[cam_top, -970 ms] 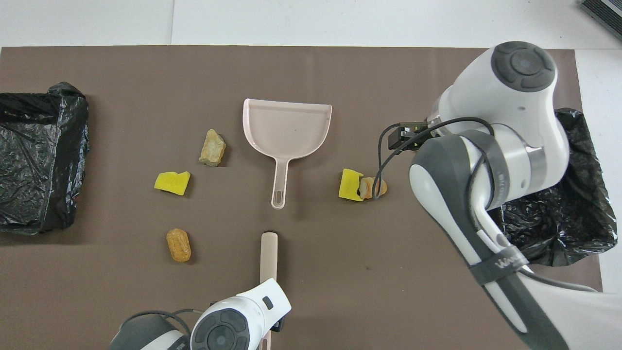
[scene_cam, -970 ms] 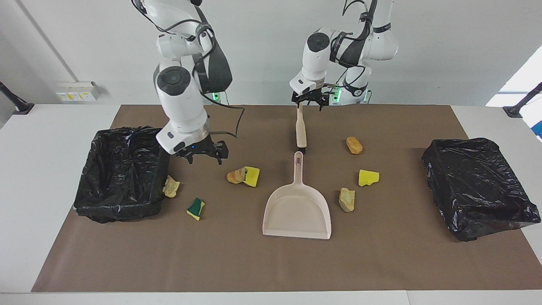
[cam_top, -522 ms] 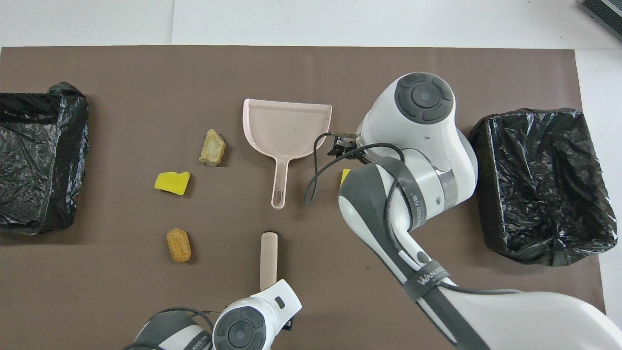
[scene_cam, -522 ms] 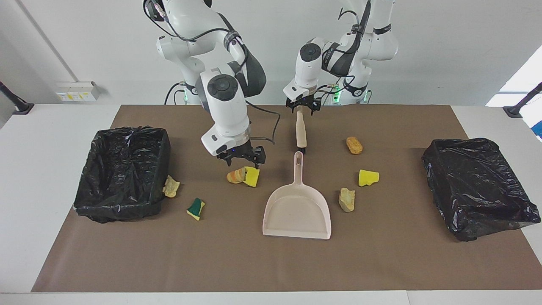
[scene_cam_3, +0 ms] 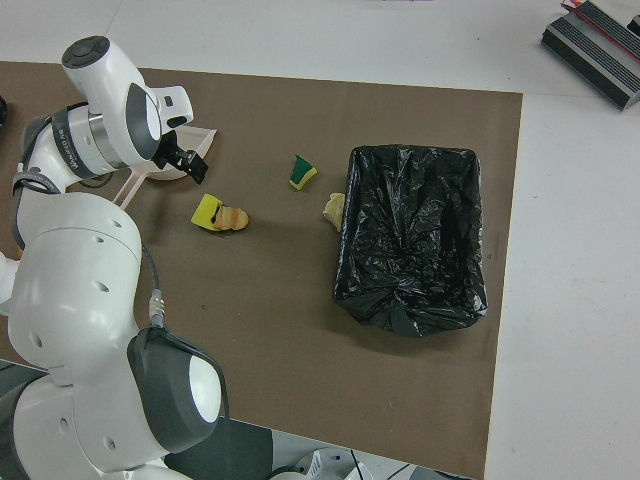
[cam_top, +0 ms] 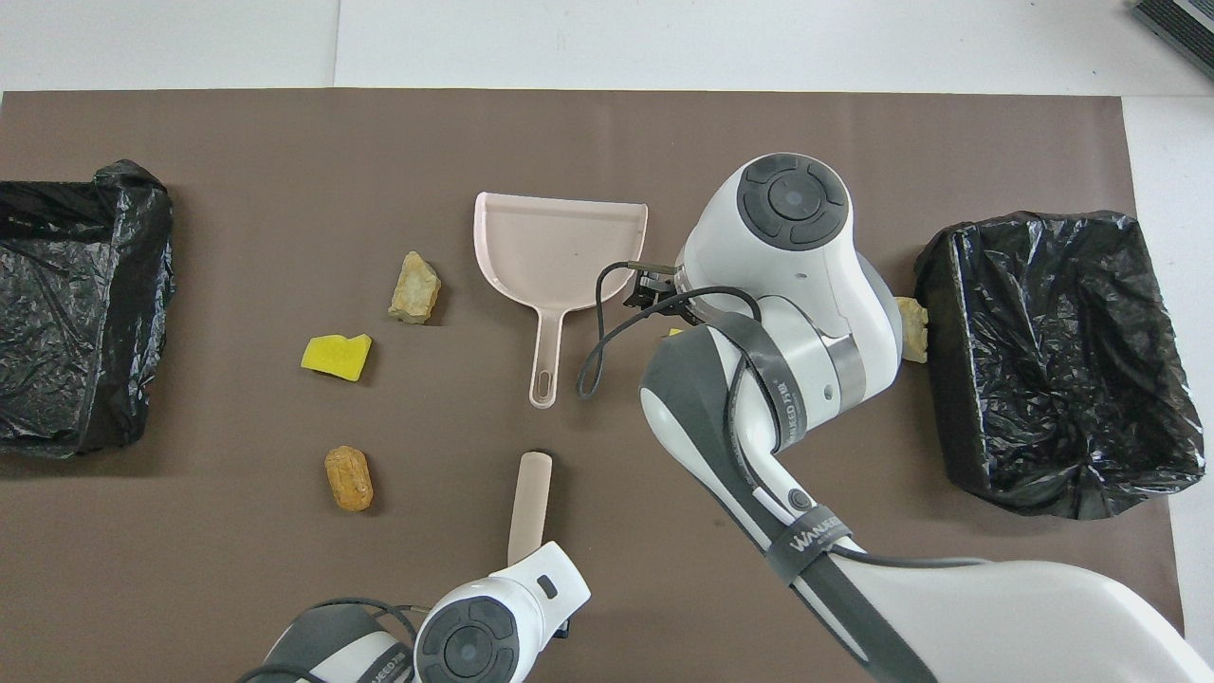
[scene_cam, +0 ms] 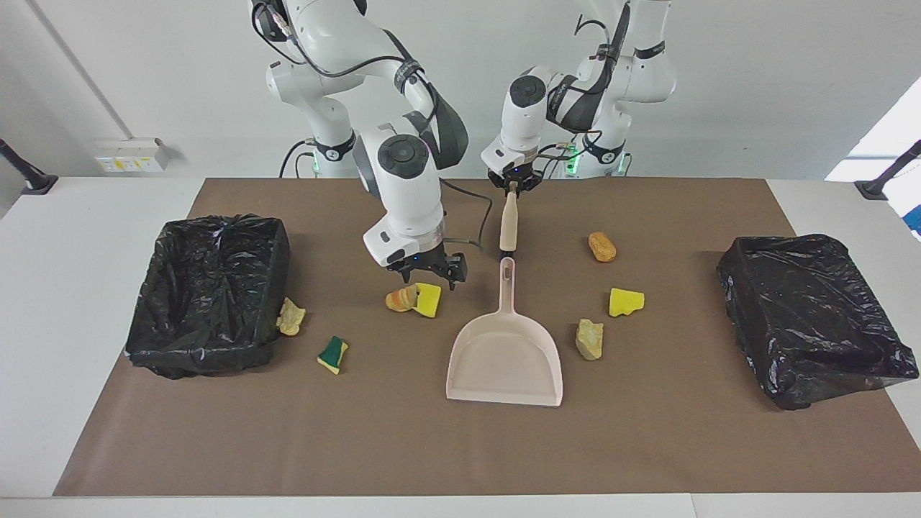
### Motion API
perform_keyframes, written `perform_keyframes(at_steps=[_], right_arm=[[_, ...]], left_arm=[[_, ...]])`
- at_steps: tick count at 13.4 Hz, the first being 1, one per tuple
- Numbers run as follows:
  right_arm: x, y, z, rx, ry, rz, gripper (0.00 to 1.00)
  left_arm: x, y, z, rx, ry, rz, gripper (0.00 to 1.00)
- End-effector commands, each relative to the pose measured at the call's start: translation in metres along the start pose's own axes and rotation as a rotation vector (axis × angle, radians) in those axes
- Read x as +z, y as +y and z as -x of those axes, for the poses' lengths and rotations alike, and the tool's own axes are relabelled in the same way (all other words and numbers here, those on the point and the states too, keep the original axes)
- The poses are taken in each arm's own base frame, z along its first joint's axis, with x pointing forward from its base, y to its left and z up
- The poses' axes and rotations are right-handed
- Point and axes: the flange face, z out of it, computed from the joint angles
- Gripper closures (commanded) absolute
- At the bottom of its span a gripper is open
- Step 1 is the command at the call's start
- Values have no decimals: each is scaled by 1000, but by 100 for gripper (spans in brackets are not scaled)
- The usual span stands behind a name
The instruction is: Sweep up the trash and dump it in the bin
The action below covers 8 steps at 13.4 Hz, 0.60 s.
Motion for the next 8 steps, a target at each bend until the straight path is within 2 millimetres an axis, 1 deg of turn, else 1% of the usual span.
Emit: perform_keyframes(at_steps=[1,2,4,5,6,7,8], right_arm=[[-4,-2,-4,14,-5,-23,0],[-6,-3,-5,18,1,-31,0],[-8,-9,-5,27,19,-64,0],[-8,-12,-4,39,12,-96,0],[-8,-12,-5,39,13,-97,0],[-8,-12,-5,34,18,-92,0],[-7,-17,-1,21,24,-85,0]], left_arm=[[-16,3,-9,-10,22,29,100],[-23,0,-12,-15,31,31,100],[-41,-14,-28,-51,23,31,100],[-47,-32,-40,-77,19,32,100],[-55,-54,-51,-103,20,37,100],[-64,-83,-61,-127,8,42,100],[-75,-108,-65,-150,-13,43,100]])
